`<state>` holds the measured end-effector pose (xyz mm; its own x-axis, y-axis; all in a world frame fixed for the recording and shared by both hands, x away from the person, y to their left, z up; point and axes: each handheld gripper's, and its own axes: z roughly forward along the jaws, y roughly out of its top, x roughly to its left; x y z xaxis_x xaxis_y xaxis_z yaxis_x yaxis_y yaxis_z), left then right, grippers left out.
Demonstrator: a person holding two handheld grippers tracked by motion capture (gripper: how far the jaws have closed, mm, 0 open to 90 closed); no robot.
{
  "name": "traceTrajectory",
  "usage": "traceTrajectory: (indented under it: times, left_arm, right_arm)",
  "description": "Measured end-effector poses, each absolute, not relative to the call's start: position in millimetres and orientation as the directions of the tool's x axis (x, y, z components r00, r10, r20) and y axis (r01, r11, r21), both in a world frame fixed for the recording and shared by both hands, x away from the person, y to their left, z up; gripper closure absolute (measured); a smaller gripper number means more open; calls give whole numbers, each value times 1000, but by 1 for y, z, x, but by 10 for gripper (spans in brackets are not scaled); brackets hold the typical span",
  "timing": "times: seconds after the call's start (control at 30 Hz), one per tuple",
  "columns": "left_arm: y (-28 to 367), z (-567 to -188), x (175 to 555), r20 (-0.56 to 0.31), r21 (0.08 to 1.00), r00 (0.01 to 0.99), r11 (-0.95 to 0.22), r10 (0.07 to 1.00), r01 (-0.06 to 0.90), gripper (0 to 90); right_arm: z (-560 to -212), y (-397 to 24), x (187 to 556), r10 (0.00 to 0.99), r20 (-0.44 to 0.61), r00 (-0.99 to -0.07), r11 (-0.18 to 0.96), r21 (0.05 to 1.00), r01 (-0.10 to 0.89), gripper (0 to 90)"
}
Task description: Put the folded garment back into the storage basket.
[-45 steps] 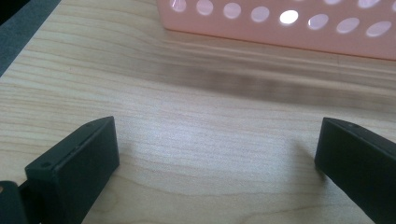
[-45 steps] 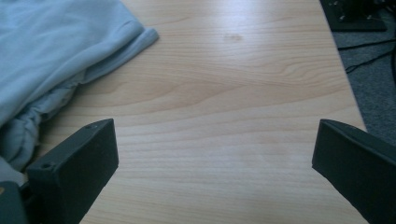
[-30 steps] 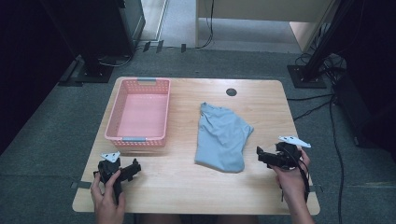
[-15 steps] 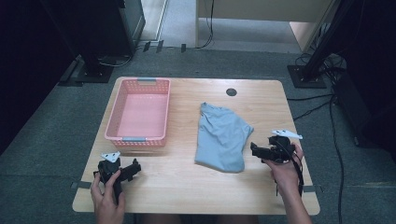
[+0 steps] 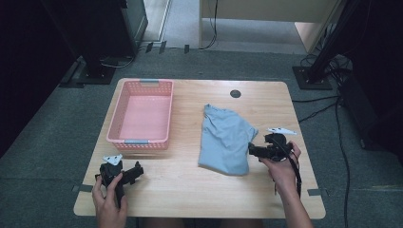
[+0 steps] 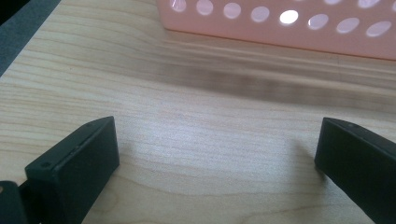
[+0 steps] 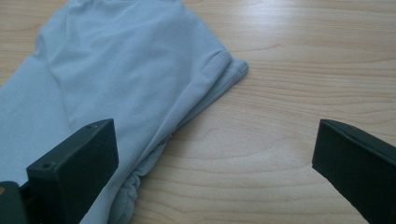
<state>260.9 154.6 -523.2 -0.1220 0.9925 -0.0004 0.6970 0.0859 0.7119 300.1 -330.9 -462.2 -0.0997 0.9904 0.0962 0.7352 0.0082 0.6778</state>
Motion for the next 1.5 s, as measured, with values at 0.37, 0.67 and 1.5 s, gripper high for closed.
traceTrajectory:
  times: [0.37,0.67,1.5]
  left_arm:
    - [155,-523,261,-1,712,-122,87,992,697,0]
    - [155,-523,261,0,712,-122,86,993,697,0]
    - [155,-523,261,-1,712,-123,87,992,696,0]
  right_arm:
    - [-468,-321,312,988,119,-102,-1,656,755,18]
    - [-476,-314,319,989,109,-102,10,633,774,18]
    - [-491,-292,344,989,117,-95,7,591,806,19]
